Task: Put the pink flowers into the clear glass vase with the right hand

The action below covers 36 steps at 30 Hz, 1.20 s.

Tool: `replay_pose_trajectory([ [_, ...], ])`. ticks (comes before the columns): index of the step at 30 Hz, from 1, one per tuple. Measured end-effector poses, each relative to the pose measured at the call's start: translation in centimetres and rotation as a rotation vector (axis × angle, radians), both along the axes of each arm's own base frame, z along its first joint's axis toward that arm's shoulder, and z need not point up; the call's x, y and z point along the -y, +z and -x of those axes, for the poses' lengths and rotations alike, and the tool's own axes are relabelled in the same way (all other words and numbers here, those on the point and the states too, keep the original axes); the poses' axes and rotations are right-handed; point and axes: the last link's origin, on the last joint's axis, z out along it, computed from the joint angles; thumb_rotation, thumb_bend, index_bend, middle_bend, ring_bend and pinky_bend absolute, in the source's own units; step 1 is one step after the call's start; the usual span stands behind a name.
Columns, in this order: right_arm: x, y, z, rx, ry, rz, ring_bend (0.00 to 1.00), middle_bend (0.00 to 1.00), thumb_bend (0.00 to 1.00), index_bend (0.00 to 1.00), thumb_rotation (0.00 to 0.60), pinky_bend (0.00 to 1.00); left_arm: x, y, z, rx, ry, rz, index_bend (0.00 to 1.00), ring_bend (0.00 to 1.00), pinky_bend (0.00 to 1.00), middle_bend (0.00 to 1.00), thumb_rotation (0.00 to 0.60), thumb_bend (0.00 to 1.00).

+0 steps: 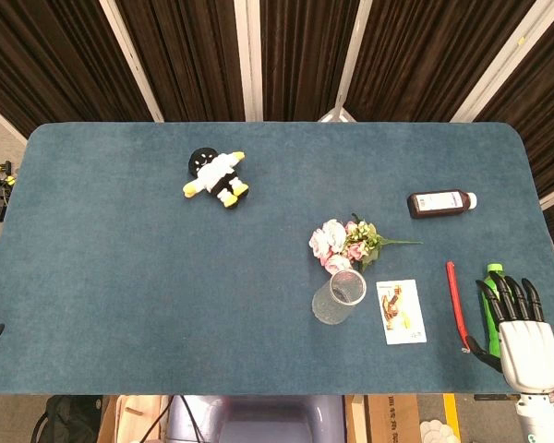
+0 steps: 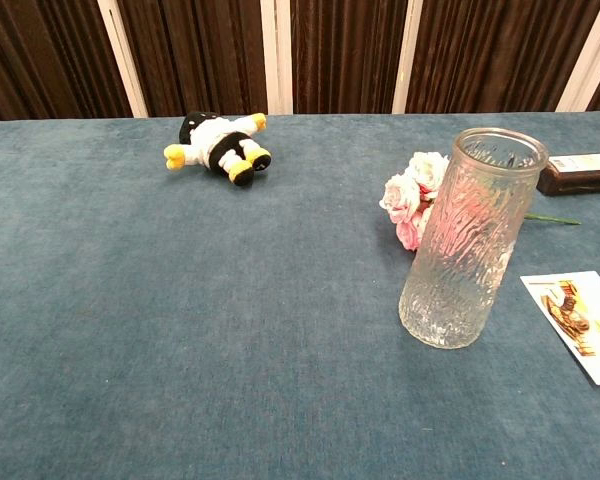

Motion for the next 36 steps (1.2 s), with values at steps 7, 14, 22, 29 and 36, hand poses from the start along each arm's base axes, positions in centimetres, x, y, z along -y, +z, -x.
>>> replay_pose_trajectory([
  [7, 0.5, 0.2, 0.3, -0.008, 0.031, 0.043, 0.09, 0.11, 0.2, 0.17, 0.6, 0.0, 0.5, 0.0, -0.4, -0.001, -0.032, 0.003, 0.14, 0.0, 0.02, 0.0, 0.6, 0.27],
  [14, 0.9, 0.1, 0.8, 0.008, 0.023, 0.04, 0.09, 0.11, 0.2, 0.17, 0.6, 0.0, 0.3, -0.6, -0.8, -0.012, -0.046, 0.019, 0.14, 0.0, 0.02, 0.0, 0.6, 0.27],
  [22, 0.7, 0.1, 0.8, 0.043, -0.001, 0.019, 0.08, 0.11, 0.2, 0.17, 0.6, 0.0, -0.1, -0.7, -0.7, -0.033, -0.042, -0.008, 0.14, 0.0, 0.02, 0.0, 0.6, 0.27],
  [29, 1.0, 0.1, 0.8, 0.112, 0.004, -0.005, 0.08, 0.11, 0.2, 0.16, 0.6, 0.0, -0.1, -0.1, -0.6, -0.031, -0.046, -0.081, 0.14, 0.0, 0.02, 0.0, 0.6, 0.27],
  [36, 4.2, 0.9, 0.3, 0.216, 0.008, -0.126, 0.0, 0.09, 0.2, 0.15, 0.6, 0.0, -0.3, -0.2, -0.5, -0.024, -0.061, -0.098, 0.14, 0.0, 0.02, 0.0, 0.6, 0.27],
])
